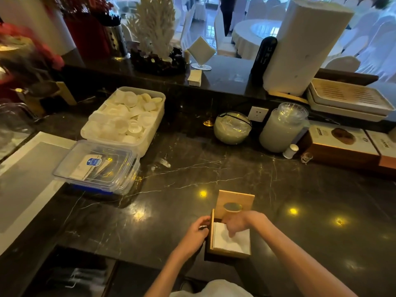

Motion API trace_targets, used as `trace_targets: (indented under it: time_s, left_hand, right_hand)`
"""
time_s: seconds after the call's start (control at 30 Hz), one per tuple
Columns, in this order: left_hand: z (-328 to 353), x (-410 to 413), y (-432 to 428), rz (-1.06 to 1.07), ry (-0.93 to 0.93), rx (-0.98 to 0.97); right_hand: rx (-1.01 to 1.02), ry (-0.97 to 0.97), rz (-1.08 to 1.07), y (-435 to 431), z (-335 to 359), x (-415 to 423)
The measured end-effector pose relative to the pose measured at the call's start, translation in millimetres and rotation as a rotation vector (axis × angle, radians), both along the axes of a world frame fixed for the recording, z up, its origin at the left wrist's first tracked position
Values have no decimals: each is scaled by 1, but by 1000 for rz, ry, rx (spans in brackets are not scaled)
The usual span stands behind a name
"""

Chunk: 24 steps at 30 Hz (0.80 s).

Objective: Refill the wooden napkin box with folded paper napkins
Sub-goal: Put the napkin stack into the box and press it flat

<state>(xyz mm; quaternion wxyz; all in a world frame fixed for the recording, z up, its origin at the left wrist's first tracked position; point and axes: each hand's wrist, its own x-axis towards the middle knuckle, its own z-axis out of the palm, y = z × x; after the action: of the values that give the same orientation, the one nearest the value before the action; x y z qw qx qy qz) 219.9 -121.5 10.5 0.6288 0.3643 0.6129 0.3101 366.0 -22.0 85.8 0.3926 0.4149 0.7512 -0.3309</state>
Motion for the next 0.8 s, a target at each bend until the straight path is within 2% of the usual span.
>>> trace_targets:
  time_s: [0.3, 0.47, 0.6, 0.8]
  left_hand:
    - [-12, -1, -1, -32, 36, 27]
    - [-12, -2, 2, -56, 32, 21]
    - [-8, -3, 6, -80, 42, 18]
    - [-1, 0, 18, -104, 8, 3]
  right_hand:
    - [39, -52, 44, -5, -21, -5]
    - [35, -23, -46, -3, -24, -3]
    - [106, 1, -136, -15, -34, -5]
    - [145, 75, -169, -17, -37, 11]
